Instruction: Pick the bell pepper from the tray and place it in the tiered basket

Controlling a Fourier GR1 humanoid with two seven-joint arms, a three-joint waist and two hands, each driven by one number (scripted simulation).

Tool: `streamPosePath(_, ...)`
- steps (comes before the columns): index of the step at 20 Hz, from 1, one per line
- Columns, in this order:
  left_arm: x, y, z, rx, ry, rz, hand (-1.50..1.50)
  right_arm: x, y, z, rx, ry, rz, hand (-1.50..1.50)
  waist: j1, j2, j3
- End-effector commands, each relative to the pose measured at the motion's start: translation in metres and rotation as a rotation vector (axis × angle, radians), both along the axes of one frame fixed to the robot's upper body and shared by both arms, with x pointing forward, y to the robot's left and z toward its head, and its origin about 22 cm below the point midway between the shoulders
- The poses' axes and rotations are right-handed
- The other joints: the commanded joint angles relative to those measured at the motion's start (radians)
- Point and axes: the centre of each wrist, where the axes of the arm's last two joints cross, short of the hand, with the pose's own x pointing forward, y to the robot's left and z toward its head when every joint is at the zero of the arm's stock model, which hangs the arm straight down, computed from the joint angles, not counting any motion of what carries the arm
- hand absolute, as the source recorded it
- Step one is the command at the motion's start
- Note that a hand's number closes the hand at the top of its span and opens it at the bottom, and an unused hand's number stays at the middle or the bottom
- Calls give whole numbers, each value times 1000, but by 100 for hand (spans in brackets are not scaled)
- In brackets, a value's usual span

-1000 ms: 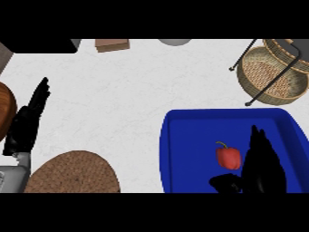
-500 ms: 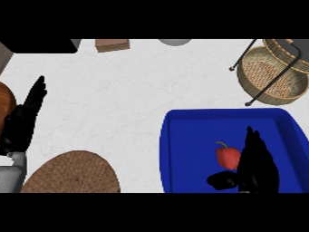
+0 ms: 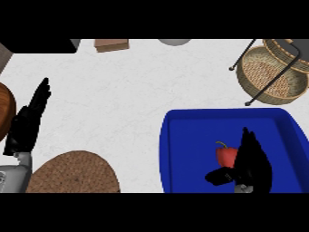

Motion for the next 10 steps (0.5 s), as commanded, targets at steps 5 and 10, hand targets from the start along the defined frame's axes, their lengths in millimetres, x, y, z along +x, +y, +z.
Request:
streamPosePath(5, 3, -5, 8, 7, -11, -9, 0, 29, 15, -8, 58, 67, -110, -150, 3, 0, 0)
streamPosePath(10, -6, 2, -3, -6, 13, 5, 0, 11, 5, -23, 119, 175, 41, 150, 1, -1, 0)
